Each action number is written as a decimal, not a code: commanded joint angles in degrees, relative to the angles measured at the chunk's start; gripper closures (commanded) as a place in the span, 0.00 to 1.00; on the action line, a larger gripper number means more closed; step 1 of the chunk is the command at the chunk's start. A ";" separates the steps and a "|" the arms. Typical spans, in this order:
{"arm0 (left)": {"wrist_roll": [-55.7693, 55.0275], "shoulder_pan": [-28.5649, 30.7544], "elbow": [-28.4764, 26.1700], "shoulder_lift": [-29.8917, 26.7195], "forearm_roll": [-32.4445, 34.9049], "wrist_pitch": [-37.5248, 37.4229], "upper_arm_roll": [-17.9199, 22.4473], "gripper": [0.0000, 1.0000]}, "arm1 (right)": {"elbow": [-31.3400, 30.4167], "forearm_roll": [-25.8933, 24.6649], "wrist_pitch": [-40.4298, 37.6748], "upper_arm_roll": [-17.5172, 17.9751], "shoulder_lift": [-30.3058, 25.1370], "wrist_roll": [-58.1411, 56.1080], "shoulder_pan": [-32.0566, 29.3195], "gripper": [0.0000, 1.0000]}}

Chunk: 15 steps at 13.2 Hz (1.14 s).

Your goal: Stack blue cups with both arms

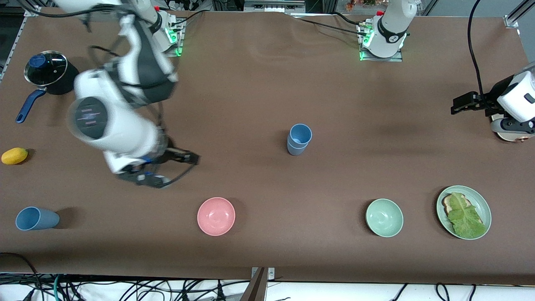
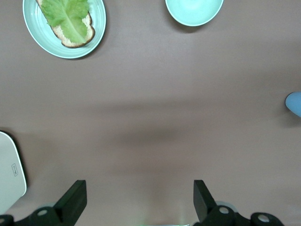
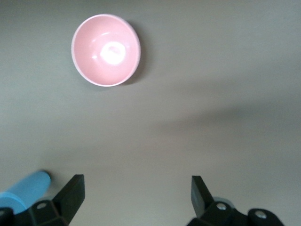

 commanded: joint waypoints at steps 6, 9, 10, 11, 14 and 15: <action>1.92 -0.50 0.99 0.04 -0.81 1.70 0.45 0.00 | -24.72 -4.52 -1.43 0.81 -24.23 -9.56 -8.75 0.00; 1.92 -0.41 0.99 0.13 -0.72 2.05 0.45 0.00 | -26.87 -4.52 -1.26 0.99 -27.16 -12.00 -11.04 0.00; 1.92 -0.24 0.99 0.13 -0.81 2.66 0.45 0.00 | -26.51 -4.35 -1.17 0.91 -26.82 -12.80 -11.22 0.00; 1.92 -0.24 0.99 0.13 -0.81 2.84 0.45 0.00 | -26.16 -4.09 -1.25 0.56 -26.38 -12.98 -11.22 0.00; 1.92 0.02 0.73 0.22 -0.81 2.84 0.45 0.00 | -21.07 -5.22 -3.44 0.55 -23.83 -12.90 -10.96 0.00; 1.92 0.03 0.73 0.31 -0.72 2.84 0.45 0.00 | -21.06 -5.66 -3.63 0.55 -23.83 -12.98 -10.96 0.00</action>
